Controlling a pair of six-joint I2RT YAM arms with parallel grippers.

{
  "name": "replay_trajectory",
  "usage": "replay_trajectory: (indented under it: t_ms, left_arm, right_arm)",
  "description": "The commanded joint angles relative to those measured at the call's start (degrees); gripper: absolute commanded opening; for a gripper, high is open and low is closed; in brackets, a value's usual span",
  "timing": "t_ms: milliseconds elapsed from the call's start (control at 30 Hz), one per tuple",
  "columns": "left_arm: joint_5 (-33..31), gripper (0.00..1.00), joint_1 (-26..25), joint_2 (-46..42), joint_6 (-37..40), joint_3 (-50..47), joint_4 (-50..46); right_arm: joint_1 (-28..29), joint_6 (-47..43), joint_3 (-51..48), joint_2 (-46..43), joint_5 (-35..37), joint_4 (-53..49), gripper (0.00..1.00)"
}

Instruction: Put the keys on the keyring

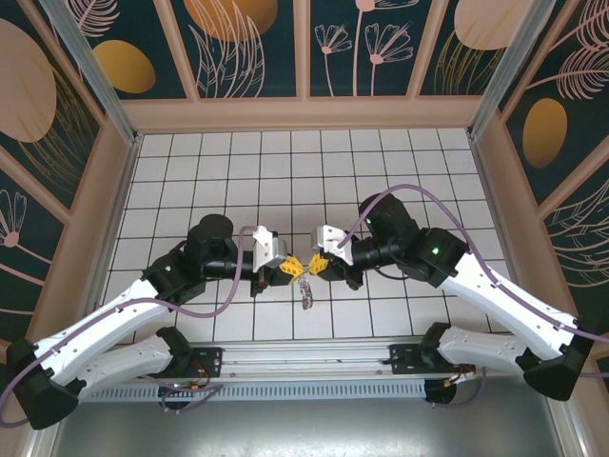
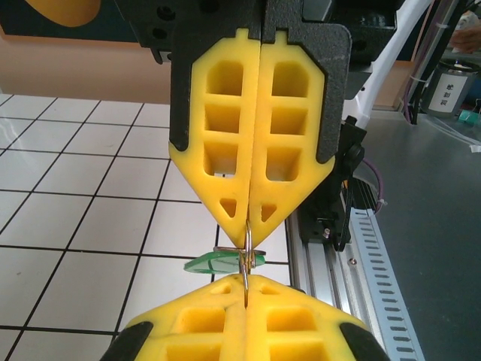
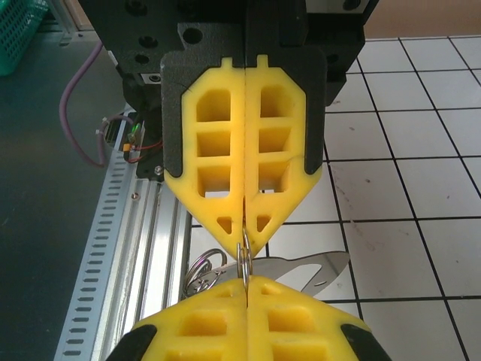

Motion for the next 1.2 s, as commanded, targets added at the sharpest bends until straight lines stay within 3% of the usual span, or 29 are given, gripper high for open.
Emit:
replay_trajectory:
  t_ms: [0,300,567,1167]
  left_arm:
    - [0.98,0.0,-0.18,0.73,0.75,0.96,0.67]
    - [0.93,0.0,-0.17,0.47,0.76,0.78,0.76]
    - [0.69,0.0,-0.09,0.11,0.69,0.78,0.45]
    - [-16.46,0.0,-0.12,-3.56,-0.44,-2.1,4.7]
  right_arm:
    - [0.46,-0.78,-0.13,-1.54,-3.25,7.71,0.0]
    - [0.97,-1.65,-0.56,-1.02,-1.7,6.26,0.0]
    - [1.32,-1.02,-1.48,-2.89,7.34,4.36,0.0]
    - [1.92,6.76,-5.6,-5.16,6.4,10.26,0.0]
